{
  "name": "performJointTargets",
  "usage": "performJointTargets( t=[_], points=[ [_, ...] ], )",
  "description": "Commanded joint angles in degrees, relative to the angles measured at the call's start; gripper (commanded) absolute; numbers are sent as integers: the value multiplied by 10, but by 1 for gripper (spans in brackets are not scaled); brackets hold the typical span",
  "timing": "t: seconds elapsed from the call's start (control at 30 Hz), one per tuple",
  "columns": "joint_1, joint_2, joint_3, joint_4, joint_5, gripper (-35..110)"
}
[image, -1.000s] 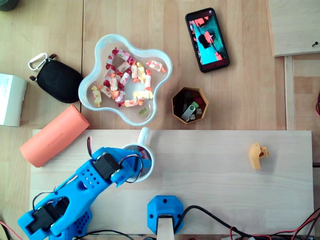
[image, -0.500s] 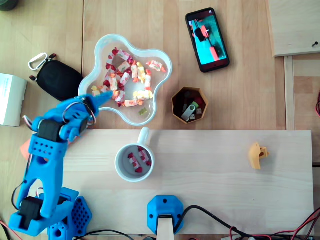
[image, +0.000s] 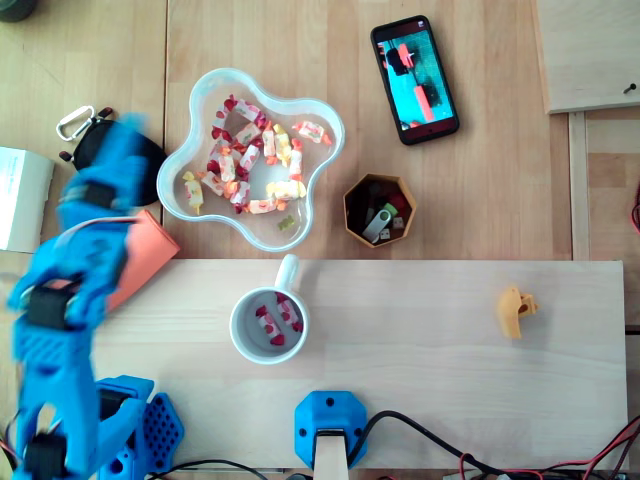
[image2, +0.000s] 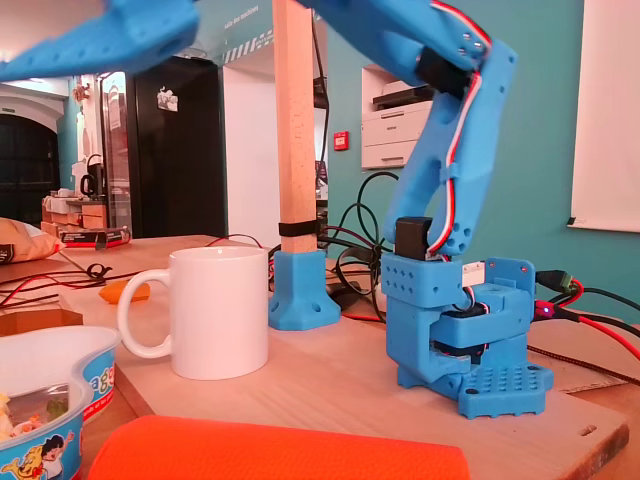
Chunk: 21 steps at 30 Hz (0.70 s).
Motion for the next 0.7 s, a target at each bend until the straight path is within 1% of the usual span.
performJointTargets(
  t=[0.0, 0.07, 0.13, 0.23, 0.5, 0.67],
  points=[
    [-47, 106, 78, -21, -4, 38],
    [-67, 171, 151, -48, -4, 38],
    [-84, 236, 234, -101, -4, 38],
    [-103, 321, 370, -209, -11, 38],
    [-116, 489, 708, -548, -11, 38],
    [-116, 540, 854, -686, -11, 38]
  ],
)
